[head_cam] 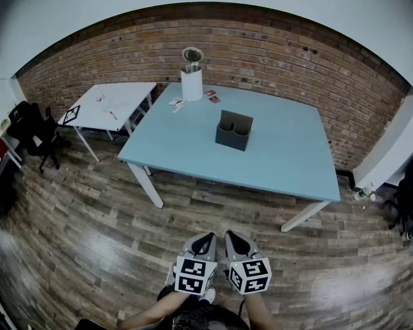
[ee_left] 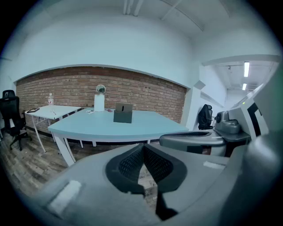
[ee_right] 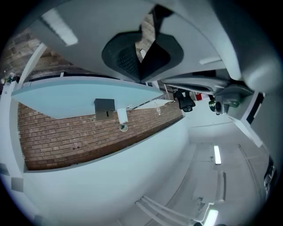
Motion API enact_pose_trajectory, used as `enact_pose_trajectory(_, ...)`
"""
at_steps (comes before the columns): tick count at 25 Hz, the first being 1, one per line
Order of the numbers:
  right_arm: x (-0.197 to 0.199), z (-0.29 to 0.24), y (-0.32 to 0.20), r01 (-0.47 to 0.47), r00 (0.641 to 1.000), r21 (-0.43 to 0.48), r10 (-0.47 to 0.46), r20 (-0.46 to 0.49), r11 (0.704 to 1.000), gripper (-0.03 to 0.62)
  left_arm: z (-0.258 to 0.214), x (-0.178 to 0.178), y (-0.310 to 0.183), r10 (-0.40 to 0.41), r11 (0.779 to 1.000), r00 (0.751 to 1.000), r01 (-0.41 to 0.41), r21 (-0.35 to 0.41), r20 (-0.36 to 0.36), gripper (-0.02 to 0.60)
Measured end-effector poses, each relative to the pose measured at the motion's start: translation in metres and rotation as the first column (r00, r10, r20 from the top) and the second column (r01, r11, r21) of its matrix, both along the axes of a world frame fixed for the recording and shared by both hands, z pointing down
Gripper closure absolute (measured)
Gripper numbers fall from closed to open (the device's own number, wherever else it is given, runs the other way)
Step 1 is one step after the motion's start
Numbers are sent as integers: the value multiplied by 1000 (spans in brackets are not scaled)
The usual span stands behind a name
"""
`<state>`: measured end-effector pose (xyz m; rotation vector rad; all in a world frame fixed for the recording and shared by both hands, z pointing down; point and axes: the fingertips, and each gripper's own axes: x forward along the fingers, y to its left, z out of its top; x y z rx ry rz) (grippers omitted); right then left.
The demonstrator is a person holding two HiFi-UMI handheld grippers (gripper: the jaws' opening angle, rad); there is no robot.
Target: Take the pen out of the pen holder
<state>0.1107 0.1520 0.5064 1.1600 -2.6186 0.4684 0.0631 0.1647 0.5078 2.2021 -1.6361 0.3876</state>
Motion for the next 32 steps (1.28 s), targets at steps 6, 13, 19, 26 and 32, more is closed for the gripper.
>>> enact_pose_trajectory(6,-9,3,-9,-1,1000,-6,1,-5,1000,591,3,-5,-10,6,1000,1000,-6,-1,-21,583)
enact_pose_trajectory(13,-19,8,-39,-14,1000,-8,13,-18,1000,589,8,-15,-45,13,1000,1000,-13,-18,-15,584)
enact_pose_trajectory(19,-27,15,-70,-20,1000,-23,19,-25,1000,589,14,-19,-78,42,999,999,-42,-30,-29,584)
enact_pose_trajectory(26,-42,18,-111,-17,999,-26,16,-35,1000,589,18,-35,-119,45,998,999,-46,-38,-15,584)
enact_pose_trajectory(32,-52,16,-140,-16,999,-33,14,-48,999,589,15,-41,-151,57,998,998,-59,-39,-33,585)
